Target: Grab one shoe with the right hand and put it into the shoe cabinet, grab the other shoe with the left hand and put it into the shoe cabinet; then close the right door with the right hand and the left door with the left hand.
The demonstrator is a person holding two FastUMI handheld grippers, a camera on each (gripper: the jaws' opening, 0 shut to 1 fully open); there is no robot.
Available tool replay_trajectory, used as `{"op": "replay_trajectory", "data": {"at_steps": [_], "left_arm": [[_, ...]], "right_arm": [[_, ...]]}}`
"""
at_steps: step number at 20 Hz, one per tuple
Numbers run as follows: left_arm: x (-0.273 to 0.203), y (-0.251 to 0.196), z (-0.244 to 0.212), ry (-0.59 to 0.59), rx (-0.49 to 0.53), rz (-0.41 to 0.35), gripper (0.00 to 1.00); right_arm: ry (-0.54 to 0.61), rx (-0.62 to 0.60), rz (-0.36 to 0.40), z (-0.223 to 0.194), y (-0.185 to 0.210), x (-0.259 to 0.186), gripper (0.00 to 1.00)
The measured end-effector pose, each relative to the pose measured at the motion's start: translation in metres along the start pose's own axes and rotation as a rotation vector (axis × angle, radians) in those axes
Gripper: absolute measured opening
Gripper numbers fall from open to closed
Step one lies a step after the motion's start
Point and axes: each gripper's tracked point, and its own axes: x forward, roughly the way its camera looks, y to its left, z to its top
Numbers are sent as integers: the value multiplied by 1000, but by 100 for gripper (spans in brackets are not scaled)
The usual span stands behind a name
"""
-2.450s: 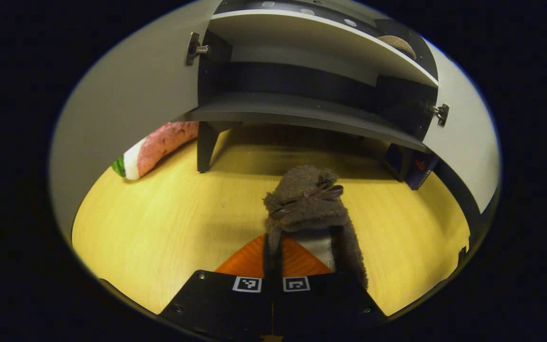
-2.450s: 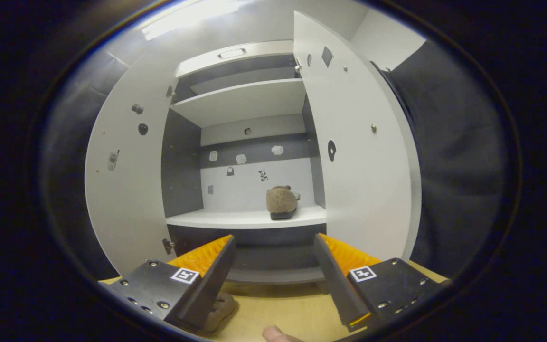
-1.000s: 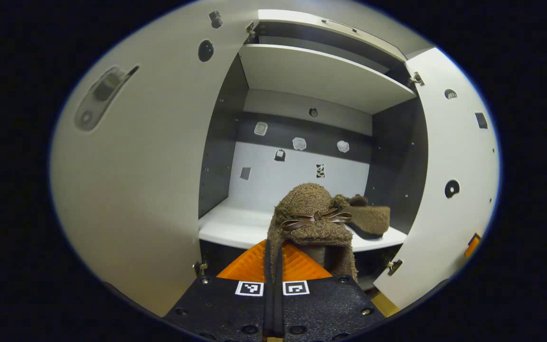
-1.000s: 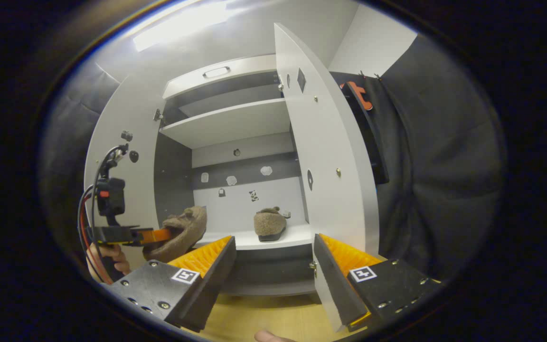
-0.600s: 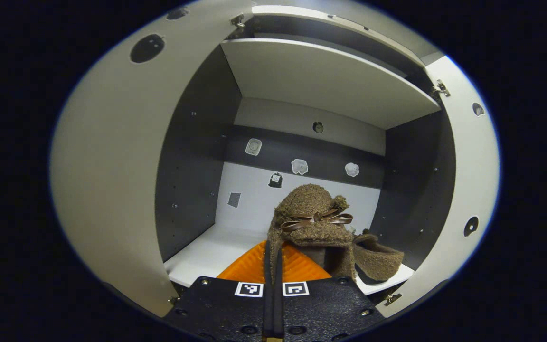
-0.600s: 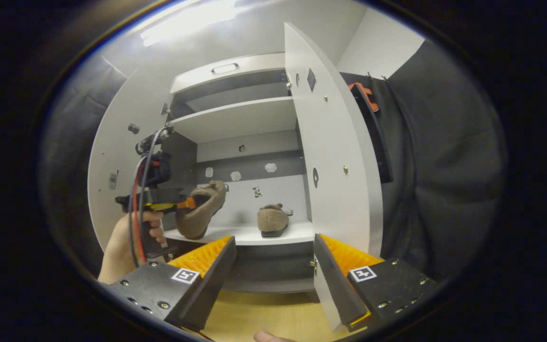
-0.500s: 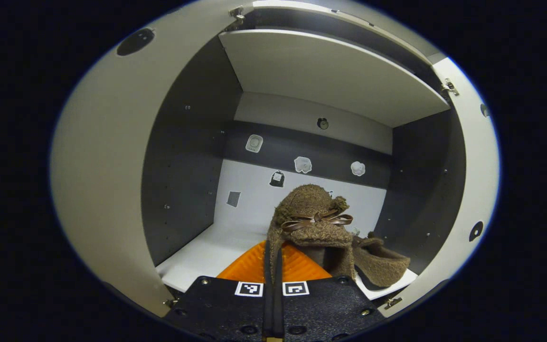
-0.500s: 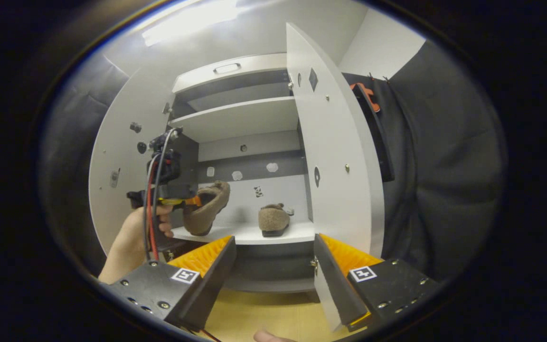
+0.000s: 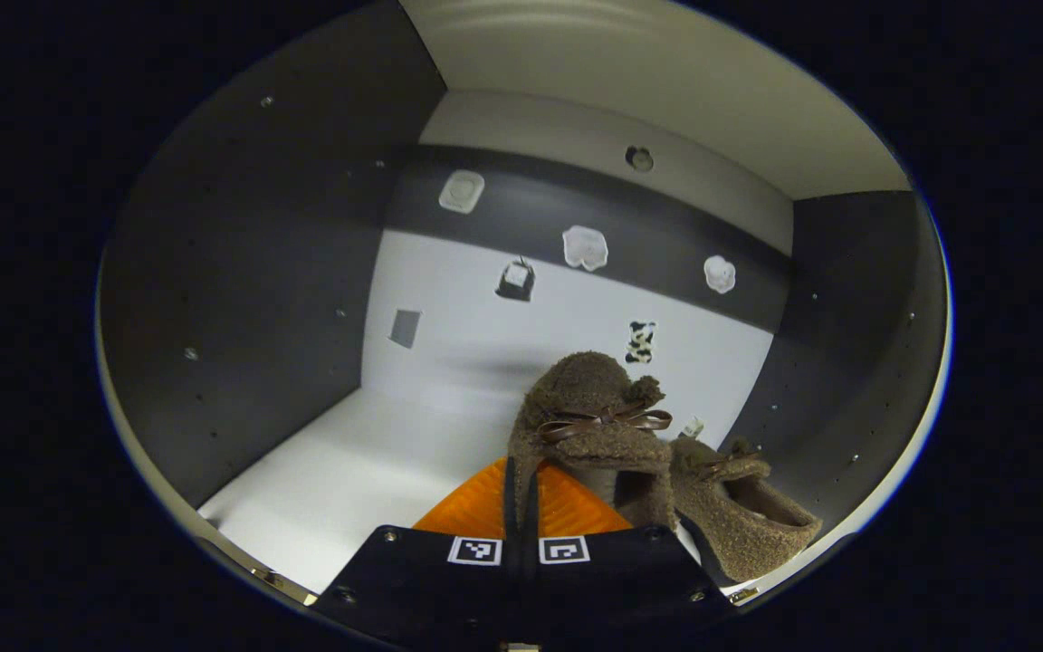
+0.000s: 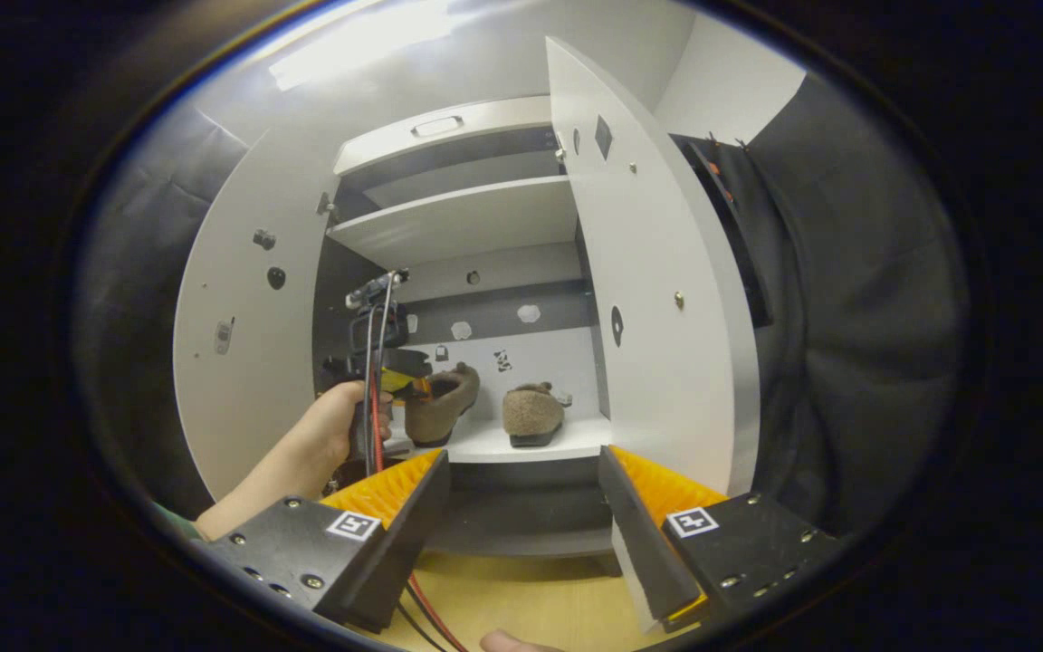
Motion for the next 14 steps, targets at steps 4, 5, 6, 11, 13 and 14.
{"op": "replay_trajectory", "data": {"at_steps": [4, 5, 6, 11, 13, 14], "left_arm": [[6, 10, -1, 19, 46, 37, 5], [6, 8, -4, 31, 56, 22, 10], [7, 6, -4, 38, 64, 7, 10], [-4, 6, 10, 10, 126, -1, 42], [-17, 4, 22, -16, 161, 1, 62], [-25, 6, 24, -26, 165, -2, 80]], "right_arm": [[-3, -1, 23, -4, 5, -4, 99], [0, 10, 26, -4, 6, -5, 99], [4, 23, 34, -6, 8, -7, 99], [-6, 41, 19, -6, 0, -18, 99], [2, 42, 20, -9, -1, -24, 99], [6, 46, 20, -10, -1, -28, 99]]}}
